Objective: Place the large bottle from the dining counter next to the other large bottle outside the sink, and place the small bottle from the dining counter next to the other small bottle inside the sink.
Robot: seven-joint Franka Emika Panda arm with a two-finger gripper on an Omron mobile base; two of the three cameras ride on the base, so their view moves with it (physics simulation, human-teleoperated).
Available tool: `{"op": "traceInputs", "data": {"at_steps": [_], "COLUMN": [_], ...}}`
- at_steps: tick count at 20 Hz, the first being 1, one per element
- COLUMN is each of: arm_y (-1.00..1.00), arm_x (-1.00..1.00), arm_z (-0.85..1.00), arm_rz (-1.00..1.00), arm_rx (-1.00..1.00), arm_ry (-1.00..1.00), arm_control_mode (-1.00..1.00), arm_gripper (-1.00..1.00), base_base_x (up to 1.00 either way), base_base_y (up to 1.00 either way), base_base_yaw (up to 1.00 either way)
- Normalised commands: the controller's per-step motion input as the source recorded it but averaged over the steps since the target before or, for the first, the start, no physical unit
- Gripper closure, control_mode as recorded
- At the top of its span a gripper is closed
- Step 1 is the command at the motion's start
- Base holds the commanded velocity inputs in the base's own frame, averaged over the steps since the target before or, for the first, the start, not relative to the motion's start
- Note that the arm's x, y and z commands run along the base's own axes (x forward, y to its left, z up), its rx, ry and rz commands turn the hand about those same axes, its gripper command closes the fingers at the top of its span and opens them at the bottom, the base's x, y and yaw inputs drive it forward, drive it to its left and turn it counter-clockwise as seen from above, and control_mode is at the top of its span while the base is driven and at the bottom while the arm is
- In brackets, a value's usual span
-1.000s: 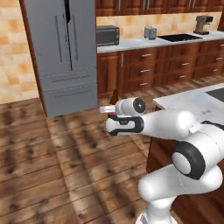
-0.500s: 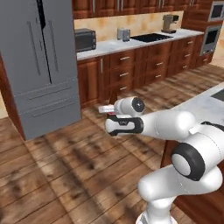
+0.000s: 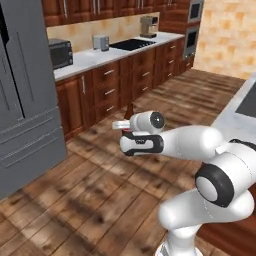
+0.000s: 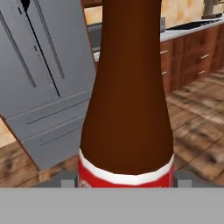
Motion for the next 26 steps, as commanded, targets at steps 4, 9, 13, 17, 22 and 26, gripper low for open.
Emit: {"op": "traceInputs", "data": {"at_steps": [4,9,13,17,22,26], "arm_y": [0.00,0.00,0.00,0.00,0.00,0.00], "arm_x": [0.00,0.00,0.00,0.00,0.00,0.00], "arm_z": [0.00,0.00,0.00,0.00,0.00,0.00], "arm_rz": [0.00,0.00,0.00,0.00,0.00,0.00], "arm_rx": [0.00,0.00,0.00,0.00,0.00,0.00], "arm_ry": [0.00,0.00,0.00,0.00,0.00,0.00], "arm_control_mode": [1.00,1.00,1.00,1.00,1.00,1.00], "arm_gripper": [1.00,1.00,1.00,1.00,1.00,1.00], "base_base_x": [0.52,0.62,0.71,0.83,0.78,0.74], "base_base_y": [0.72,0.73,0.73,0.64,0.62,0.65], "base_base_yaw": [-0.51,-0.54,-0.55,-0.51,-0.50,-0.50]}}
